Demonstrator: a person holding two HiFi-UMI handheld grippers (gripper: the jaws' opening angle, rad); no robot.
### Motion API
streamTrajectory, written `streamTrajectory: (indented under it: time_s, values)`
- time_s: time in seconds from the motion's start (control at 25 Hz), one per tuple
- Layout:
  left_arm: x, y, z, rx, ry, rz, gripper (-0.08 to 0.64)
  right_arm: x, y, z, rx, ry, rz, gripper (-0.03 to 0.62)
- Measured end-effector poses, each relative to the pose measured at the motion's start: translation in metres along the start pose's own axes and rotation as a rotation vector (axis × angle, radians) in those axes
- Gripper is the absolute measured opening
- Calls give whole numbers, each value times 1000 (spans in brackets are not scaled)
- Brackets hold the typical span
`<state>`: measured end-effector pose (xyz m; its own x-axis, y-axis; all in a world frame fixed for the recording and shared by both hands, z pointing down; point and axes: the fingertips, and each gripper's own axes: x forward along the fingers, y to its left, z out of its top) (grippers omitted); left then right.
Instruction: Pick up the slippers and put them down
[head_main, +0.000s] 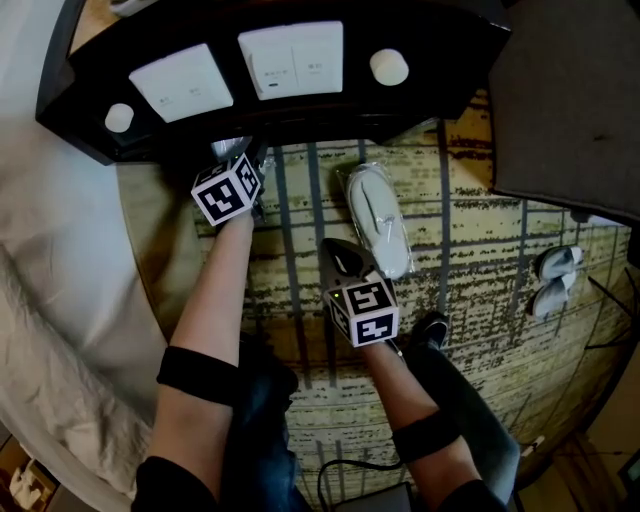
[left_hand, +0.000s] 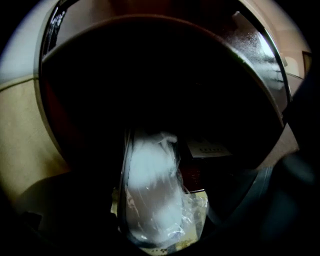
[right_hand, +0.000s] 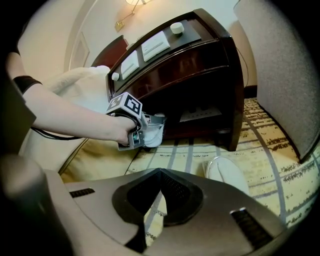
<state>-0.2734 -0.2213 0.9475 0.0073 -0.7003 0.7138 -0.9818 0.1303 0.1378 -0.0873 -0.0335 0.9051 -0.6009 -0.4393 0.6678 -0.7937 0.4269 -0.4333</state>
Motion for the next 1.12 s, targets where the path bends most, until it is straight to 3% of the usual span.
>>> streamTrajectory:
  time_s: [0.32,0.48,0.64,0.72,0.92,1.0,1.12]
  values:
    - [-65,9,9,36,50,33,522,-55,30,30,-11,24,4,2]
    - [-134,-4,22,89,105,13,517,-105,52,57,-13,41,-8,2]
    - [-232,-33,37,193,154,-61,365,-167,79,91,-43,59,-21,2]
    - [-279,-49,56,232,145,-103,244,-195,89,120,-60,50,-31,2]
    - [-404,-88,114,287,109,-178,59,-275,130,198,-112,22,-23,2]
    - [-453,-99,138,304,101,-204,10,-306,148,227,-139,8,-13,2]
    - [-517,-111,174,308,80,-226,0,-347,174,267,-181,-21,6,2]
